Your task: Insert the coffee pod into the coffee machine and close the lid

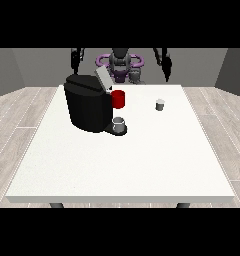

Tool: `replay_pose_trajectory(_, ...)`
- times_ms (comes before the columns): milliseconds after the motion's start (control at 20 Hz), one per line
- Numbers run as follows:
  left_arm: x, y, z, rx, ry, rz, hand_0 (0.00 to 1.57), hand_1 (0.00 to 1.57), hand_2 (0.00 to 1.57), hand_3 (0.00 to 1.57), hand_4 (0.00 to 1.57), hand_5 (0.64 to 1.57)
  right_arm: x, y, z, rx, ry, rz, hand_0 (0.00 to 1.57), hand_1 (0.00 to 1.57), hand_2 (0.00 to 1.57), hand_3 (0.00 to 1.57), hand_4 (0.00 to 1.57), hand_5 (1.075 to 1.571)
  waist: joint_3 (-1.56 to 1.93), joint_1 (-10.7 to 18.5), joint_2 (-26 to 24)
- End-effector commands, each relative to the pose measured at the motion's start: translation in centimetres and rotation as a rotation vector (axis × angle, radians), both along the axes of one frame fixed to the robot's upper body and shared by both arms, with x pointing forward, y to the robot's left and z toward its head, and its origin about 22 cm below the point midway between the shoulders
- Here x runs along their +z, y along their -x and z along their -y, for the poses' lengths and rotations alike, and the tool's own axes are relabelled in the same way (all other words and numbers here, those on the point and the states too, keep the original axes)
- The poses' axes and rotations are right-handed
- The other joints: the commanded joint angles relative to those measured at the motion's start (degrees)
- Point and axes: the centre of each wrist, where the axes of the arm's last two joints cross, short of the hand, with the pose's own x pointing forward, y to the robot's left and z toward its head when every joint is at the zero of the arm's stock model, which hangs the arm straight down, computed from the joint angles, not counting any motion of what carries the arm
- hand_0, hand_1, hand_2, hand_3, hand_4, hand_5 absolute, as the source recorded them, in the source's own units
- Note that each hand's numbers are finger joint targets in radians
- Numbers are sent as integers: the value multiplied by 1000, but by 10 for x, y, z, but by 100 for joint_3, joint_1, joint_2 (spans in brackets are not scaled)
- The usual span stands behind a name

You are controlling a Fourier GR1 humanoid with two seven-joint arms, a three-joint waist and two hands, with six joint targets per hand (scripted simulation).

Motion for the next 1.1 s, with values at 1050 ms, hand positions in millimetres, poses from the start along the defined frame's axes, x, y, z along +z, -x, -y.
replay_pose_trajectory(1050,25,-63,-86,-96,-249,-51,0,0,0,0,0,1571,15,-15,-12,-117,-127,172,0,0,0,0,186,1571,342,-809,617)
